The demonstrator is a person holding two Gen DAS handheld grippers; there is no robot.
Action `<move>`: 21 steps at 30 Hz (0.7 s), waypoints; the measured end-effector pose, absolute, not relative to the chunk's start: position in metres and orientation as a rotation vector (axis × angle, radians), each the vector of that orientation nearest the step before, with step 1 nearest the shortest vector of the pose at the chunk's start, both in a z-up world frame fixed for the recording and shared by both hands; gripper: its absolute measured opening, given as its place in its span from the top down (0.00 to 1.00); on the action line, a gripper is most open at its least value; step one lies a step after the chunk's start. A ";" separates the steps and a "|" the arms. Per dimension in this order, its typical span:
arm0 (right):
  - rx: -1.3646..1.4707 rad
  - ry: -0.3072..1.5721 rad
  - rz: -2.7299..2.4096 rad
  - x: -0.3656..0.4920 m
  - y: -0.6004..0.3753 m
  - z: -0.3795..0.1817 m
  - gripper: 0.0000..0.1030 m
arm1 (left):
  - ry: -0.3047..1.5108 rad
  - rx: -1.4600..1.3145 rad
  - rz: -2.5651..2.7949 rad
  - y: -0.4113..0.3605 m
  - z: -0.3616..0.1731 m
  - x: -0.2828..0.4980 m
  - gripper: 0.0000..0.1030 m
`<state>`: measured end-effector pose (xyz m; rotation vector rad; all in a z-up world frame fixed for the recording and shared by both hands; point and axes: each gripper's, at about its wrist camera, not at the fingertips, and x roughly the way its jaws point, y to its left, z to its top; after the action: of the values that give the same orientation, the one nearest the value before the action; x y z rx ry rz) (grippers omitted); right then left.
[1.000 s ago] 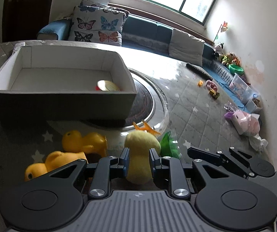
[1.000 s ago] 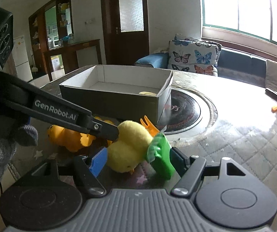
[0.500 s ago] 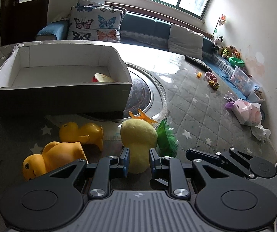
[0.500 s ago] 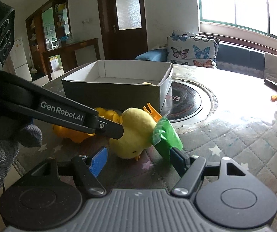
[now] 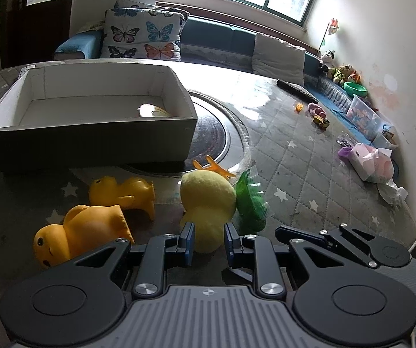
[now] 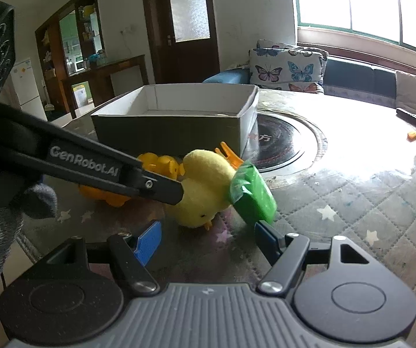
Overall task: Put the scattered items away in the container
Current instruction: 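Return the right tool to the toys and grasp the green plastic bag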
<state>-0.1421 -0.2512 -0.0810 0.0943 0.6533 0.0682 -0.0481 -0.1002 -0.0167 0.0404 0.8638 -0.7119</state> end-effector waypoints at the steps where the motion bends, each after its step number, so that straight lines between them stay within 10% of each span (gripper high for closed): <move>1: 0.099 0.652 0.064 -0.142 -0.253 -0.081 0.29 | 0.861 0.041 -0.717 -0.101 -0.016 -0.049 0.77; 21: 0.083 0.668 -0.013 -0.118 -0.284 -0.094 0.40 | 0.822 0.077 -0.817 -0.149 -0.003 -0.033 0.74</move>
<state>-0.1180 -0.2837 -0.0941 0.0834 0.6683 -0.0127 -0.0329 -0.1491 -0.0031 0.0769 0.8221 -0.8166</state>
